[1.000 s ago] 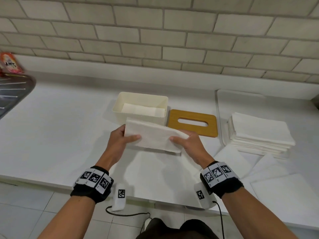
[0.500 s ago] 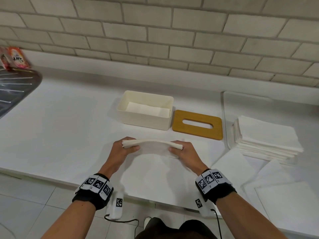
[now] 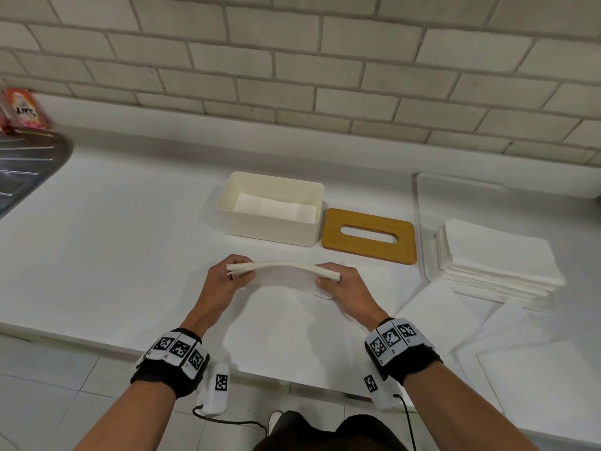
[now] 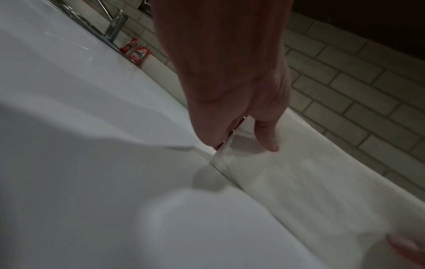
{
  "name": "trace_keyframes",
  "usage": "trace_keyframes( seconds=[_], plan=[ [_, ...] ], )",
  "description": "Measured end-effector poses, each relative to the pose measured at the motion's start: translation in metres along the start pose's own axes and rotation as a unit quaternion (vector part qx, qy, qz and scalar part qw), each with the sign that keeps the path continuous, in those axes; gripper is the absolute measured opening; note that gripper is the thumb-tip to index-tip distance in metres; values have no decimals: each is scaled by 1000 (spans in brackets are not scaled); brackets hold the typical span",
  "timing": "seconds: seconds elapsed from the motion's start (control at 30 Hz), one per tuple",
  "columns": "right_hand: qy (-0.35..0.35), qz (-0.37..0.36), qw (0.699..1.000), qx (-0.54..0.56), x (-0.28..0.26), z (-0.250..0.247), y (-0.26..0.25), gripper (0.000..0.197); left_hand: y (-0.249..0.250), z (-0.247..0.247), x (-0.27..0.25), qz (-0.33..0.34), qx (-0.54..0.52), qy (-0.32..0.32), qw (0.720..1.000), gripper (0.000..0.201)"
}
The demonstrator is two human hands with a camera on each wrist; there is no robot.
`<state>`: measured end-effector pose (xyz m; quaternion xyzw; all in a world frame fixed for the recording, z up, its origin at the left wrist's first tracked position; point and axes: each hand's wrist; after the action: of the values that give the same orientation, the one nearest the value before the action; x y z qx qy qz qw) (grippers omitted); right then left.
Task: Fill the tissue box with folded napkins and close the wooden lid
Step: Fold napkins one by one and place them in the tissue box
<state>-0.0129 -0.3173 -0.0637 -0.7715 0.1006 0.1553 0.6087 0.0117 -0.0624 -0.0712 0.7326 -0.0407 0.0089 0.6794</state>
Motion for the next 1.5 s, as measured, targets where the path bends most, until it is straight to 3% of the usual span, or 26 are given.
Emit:
trace_keyframes(
  seconds=[0.23, 0.43, 0.6, 0.77, 0.97, 1.1, 1.17, 1.27, 1.37, 1.5],
  plan=[
    [5, 7, 1000, -1, -2, 1, -3, 18, -2, 0, 0, -5, -8, 10, 1000, 19],
    [22, 45, 996, -69, -2, 0, 2, 15, -2, 0, 0, -4, 43, -1, 999, 17],
    [73, 27, 996, -48, 8, -9, -53, 20, 48, -3, 38, 58, 48, 60, 995, 28],
    [123, -25, 992, -24, 46, -17, -116, 24, 94, -7, 99, 90, 33, 71, 993, 31],
    [154, 2, 987, -56, 105, -13, -144, 27, 90, -5, 165, 21, 67, 75, 995, 29],
    [164, 61, 975, -134, 125, -4, -141, 30, 65, -9, 186, -24, 134, 63, 989, 27],
    [171, 90, 963, -188, 131, 5, -138, 32, 57, -9, 192, -35, 209, 57, 976, 22],
    [172, 123, 941, -265, 134, 18, -138, 34, 58, -3, 195, -35, 360, 16, 932, 6],
    [177, 147, 920, -318, 136, 26, -137, 30, 54, 8, 194, -25, 454, -43, 890, 24],
    [164, 161, 896, -381, 137, 36, -136, 31, 46, 15, 192, -59, 490, -83, 866, 35]
  ],
)
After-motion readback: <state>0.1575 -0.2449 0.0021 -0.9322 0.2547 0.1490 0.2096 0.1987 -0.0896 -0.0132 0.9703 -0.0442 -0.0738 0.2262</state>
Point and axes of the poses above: each hand's wrist, its own x-axis towards the middle knuckle, its own z-axis out of the palm, y = z × x, and after that the axes turned 14 degrees about z, right-handed
